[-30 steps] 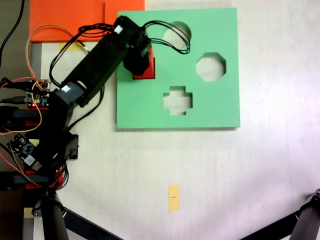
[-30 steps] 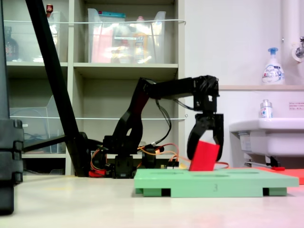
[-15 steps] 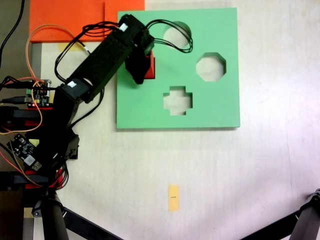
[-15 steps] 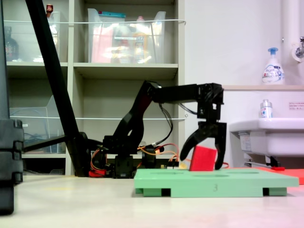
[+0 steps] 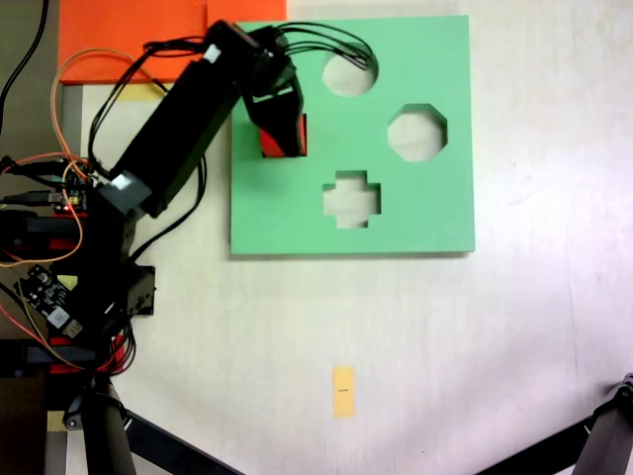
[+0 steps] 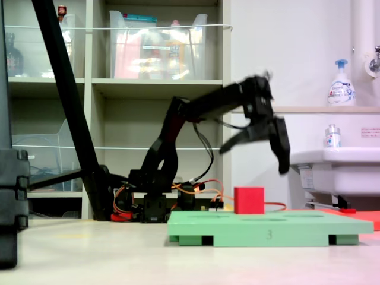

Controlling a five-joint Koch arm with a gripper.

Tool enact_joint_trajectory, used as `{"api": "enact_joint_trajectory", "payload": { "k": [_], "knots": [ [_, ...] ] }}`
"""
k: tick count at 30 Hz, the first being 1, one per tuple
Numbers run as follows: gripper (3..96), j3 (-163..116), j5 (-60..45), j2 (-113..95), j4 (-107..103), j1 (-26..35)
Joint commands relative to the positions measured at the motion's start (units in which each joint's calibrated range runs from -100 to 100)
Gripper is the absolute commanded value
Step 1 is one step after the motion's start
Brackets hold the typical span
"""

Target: Put the square block into the corresponding hole

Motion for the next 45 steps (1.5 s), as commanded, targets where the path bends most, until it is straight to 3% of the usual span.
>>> {"api": "enact_joint_trajectory", "payload": {
  "k": [1, 4, 9, 12, 16, 24, 33, 36, 45],
  "knots": [
    [94.6, 8.2, -11.3, -22.6, -0.2, -1.3],
    [93.2, 15.9, -21.8, -39.0, -0.2, -4.2],
    [63.6, 15.9, -41.9, -57.1, 2.3, -14.6],
    [55.0, 15.7, -46.7, -58.3, 11.3, -22.1],
    [54.2, 7.7, -48.4, -57.8, 16.9, -25.3],
    [49.3, -73.7, -54.5, -95.5, 74.1, -27.6],
    [49.1, -137.1, -58.0, -96.0, 106.9, -27.7],
    [49.1, -148.8, -59.7, -96.0, 108.1, -27.2],
    [47.5, -148.8, -62.0, -96.0, 99.6, -26.1]
  ]
}}
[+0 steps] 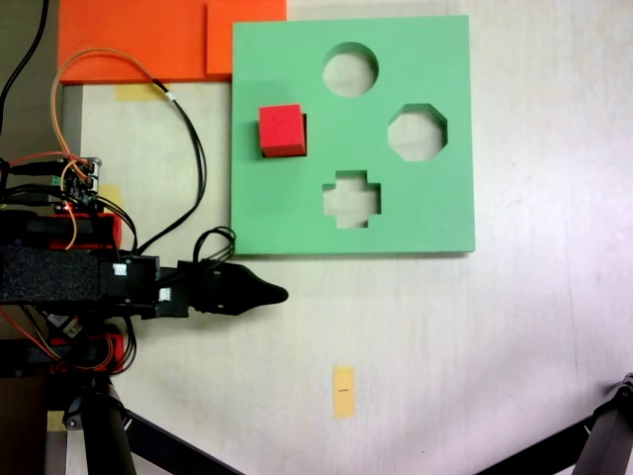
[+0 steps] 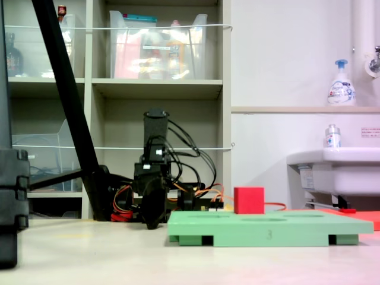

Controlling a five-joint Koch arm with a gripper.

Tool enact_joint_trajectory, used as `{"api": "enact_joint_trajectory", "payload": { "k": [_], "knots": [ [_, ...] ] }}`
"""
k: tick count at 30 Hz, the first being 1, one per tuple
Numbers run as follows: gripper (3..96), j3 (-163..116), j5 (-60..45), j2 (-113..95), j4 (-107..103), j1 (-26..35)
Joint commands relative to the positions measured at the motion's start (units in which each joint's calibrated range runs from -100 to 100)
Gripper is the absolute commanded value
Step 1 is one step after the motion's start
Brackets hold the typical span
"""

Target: Put the square block into the corresponding hole

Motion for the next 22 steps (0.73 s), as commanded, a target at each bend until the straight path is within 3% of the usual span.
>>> {"api": "enact_joint_trajectory", "payload": {
  "k": [1, 22],
  "knots": [
    [50.3, -0.8, -0.5, -0.5, -8.2, 0.5],
    [50.5, -0.8, -0.4, -0.5, -7.2, 0.3]
  ]
}}
